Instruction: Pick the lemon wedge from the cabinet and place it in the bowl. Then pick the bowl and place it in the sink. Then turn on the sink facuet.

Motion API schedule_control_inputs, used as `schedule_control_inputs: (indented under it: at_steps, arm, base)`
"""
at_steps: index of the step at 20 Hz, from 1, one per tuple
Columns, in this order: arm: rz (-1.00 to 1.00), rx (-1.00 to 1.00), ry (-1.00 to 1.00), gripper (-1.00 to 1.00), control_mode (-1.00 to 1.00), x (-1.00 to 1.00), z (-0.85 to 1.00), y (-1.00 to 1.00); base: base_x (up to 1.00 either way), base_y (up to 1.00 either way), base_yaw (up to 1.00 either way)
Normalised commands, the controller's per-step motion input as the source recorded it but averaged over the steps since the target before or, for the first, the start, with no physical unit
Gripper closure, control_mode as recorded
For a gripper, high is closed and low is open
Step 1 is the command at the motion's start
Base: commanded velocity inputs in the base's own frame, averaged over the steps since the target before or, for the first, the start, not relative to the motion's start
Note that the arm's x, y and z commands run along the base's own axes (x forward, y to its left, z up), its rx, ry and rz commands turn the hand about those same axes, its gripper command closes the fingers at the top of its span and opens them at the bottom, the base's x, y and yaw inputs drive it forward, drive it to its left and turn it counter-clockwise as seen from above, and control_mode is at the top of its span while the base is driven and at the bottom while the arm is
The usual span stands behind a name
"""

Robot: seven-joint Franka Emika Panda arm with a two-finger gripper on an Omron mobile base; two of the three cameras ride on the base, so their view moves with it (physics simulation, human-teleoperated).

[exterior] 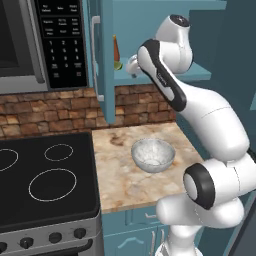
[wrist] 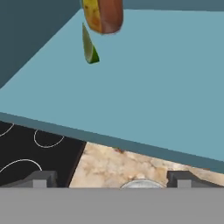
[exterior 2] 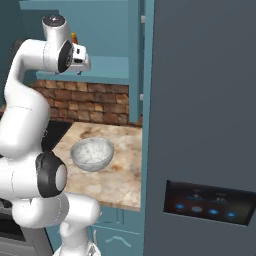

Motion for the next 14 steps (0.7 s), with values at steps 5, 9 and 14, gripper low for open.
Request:
schedule_control_inputs:
  at_steps: [5, 9, 14]
  arm:
    - [0.18, 0.00, -0.02, -1.00, -1.00, 0.61, 0.00, 0.25]
    - [0.06, 0.00, 0.00, -1.00, -1.00, 0.66, 0.00, 0.39]
    - [0.00, 0.00, 0.00, -1.00, -1.00, 0.64, 0.00, 0.25]
  base:
    - [0.00, 0.00, 0.00]
    - [0.00, 0.00, 0.00]
    - [0.00, 0.00, 0.00]
